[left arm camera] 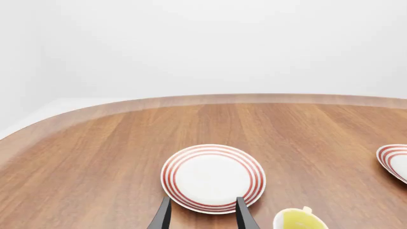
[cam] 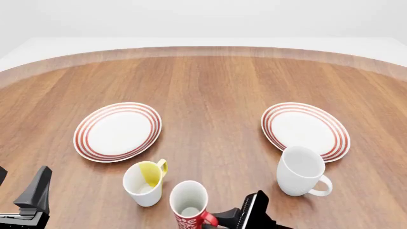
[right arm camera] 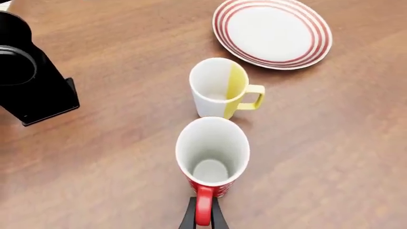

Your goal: Put the red mug on the left plate.

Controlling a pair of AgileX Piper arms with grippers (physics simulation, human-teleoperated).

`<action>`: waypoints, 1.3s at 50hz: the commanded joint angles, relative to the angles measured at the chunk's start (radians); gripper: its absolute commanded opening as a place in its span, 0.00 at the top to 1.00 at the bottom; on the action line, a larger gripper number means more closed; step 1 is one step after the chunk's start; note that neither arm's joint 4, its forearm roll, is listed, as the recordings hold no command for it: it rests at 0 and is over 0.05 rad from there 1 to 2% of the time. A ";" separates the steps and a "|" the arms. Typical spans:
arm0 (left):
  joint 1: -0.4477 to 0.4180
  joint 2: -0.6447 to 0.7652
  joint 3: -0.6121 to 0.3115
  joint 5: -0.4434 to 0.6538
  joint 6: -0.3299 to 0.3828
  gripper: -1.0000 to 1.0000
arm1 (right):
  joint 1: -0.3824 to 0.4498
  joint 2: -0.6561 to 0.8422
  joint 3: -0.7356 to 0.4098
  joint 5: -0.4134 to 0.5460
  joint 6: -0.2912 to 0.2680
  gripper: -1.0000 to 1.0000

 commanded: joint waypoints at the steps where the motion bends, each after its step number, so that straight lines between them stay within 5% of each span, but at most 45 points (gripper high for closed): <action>1: 0.000 0.000 0.000 0.000 0.000 0.00 | -0.003 -0.075 -0.010 0.050 -0.016 1.00; 43: 0.000 0.000 0.000 0.000 0.000 0.00 | -0.093 -0.158 -0.081 0.067 -0.117 1.00; 65: 0.000 0.000 0.000 0.000 0.000 0.00 | -0.199 -0.113 -0.234 0.110 -0.181 1.00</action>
